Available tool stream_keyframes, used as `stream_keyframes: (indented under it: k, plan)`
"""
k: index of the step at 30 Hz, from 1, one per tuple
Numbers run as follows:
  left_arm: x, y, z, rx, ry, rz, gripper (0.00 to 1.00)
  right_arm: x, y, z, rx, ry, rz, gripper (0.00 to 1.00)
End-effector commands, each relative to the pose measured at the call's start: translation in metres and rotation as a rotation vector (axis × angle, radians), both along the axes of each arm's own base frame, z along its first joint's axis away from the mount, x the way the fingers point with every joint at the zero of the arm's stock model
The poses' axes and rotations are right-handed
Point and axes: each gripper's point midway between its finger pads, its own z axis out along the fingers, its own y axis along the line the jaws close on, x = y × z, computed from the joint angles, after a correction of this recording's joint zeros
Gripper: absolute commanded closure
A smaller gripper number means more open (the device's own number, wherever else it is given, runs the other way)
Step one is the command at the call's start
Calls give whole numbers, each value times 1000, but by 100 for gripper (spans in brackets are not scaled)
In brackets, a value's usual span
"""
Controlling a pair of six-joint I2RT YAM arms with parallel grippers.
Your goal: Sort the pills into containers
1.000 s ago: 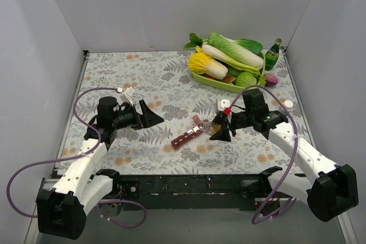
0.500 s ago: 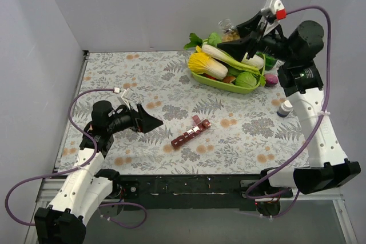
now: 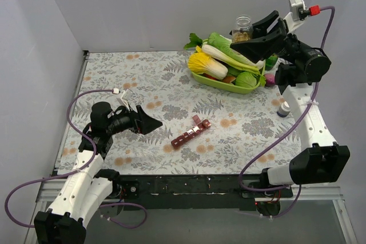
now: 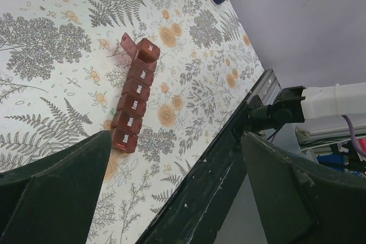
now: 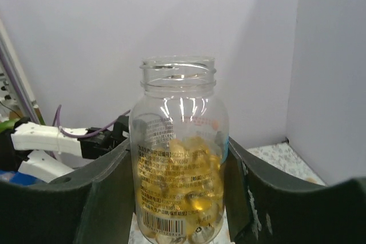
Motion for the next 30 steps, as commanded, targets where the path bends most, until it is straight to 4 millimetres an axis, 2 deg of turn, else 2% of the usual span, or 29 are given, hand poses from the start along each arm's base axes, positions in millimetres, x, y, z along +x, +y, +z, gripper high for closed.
stream_keyframes:
  k: [1, 2, 3, 5, 7, 8, 9, 10, 11, 12, 15, 16, 18, 19, 22, 23, 24, 26, 27, 30]
  plan:
    - [0, 0, 5, 10, -39, -8, 2, -2, -9, 16, -48, -70, -103, 99]
    - [0, 0, 4, 11, -36, -11, 2, 4, -8, -6, -65, -19, -73, 99]
    - [0, -1, 4, 9, -37, -15, 2, -39, -8, 1, -11, -156, 28, 98]
    - [1, -1, 5, 13, -42, -20, 2, -58, 1, -21, -32, -183, 147, 98]
    - [2, 0, 4, 23, -55, -25, 2, -42, 8, -52, -113, -152, 75, 98]
    - [2, 0, 5, 26, -64, -28, 2, -41, 10, -72, -186, -166, 74, 98]
    - [3, -1, 5, 29, -74, -31, 2, -39, 14, -99, -246, -78, 90, 98]
    - [3, -1, 5, 38, -90, -40, 2, -35, 14, -115, -291, -162, 69, 99]
    - [3, -1, 6, 42, -99, -45, 2, -40, 14, -133, -342, -171, 104, 99]
    - [3, -1, 6, 46, -108, -48, 2, -44, 13, -162, -366, -135, 128, 99]
    - [5, 0, 8, 60, -155, -56, 2, -61, 10, -201, -419, -178, 183, 99]
    - [6, 0, 8, 64, -168, -53, 2, -68, 9, -225, -427, -182, 192, 98]
    - [9, 1, 11, 70, -205, -53, 2, -73, 7, -245, -446, -167, 216, 98]
    - [10, 1, 11, 72, -213, -52, 2, -76, 7, -263, -450, -125, 229, 98]
    - [12, 2, 9, 85, -240, -52, 2, -72, 8, -290, -445, -54, 227, 99]
    - [13, 2, 8, 87, -242, -51, 2, -60, 10, -312, -450, 16, 196, 98]
    - [13, 2, 7, 91, -250, -52, 2, -51, 11, -323, -474, 63, 157, 99]
    - [13, 2, 1, 93, -238, -55, 2, -18, 13, -350, -711, -9, -28, 99]
    - [11, 1, -1, 92, -235, -63, 2, -25, 19, -364, -763, 0, 2, 99]
    - [9, 1, -6, 93, -231, -65, 2, -27, 22, -372, -784, -34, -9, 99]
